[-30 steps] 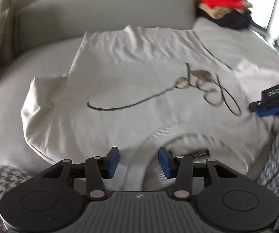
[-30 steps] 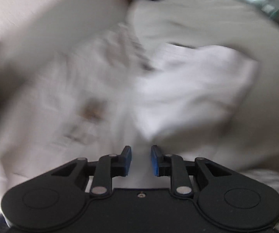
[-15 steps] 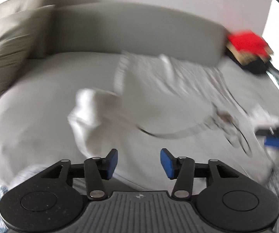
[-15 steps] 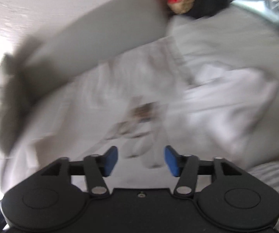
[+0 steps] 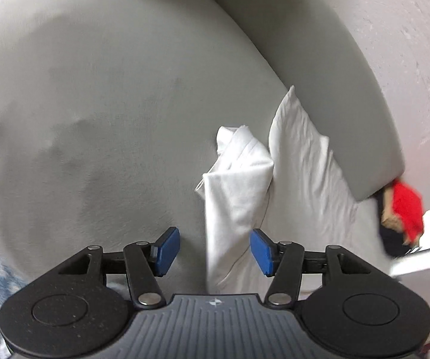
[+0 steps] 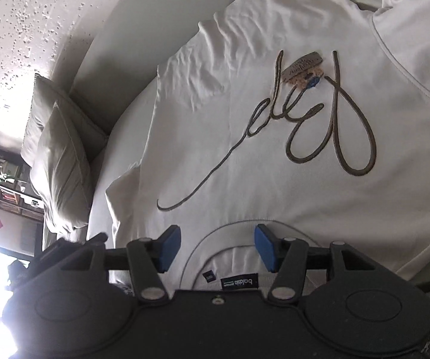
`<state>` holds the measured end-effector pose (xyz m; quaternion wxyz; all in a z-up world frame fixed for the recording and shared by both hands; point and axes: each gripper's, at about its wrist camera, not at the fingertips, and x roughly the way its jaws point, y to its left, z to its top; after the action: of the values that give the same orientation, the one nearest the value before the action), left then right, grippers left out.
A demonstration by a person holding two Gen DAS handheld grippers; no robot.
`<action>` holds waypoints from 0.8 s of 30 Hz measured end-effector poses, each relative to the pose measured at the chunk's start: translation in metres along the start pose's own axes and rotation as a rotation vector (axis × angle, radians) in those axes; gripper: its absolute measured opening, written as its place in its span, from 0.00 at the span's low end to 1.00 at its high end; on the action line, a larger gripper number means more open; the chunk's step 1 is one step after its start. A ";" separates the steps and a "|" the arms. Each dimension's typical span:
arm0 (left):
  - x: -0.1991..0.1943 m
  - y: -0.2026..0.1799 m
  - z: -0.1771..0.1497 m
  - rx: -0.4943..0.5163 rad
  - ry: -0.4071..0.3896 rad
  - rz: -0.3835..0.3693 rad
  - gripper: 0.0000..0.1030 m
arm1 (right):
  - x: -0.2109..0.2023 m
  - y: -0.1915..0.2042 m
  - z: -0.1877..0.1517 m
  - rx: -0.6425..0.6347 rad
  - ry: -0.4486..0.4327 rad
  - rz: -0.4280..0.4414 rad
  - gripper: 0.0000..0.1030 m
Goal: Fold clothes
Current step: 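Reach the left gripper to the sleeve hem and close on it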
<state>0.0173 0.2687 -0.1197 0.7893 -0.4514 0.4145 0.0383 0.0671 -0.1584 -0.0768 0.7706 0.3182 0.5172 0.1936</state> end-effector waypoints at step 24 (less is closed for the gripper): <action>-0.041 0.024 0.032 -0.090 -0.354 -0.153 0.45 | 0.006 -0.003 0.001 -0.020 0.001 0.004 0.52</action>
<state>0.0000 0.3199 -0.1001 0.8295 -0.5025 0.2317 0.0753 0.0705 -0.1572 -0.0827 0.7730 0.3115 0.5150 0.2005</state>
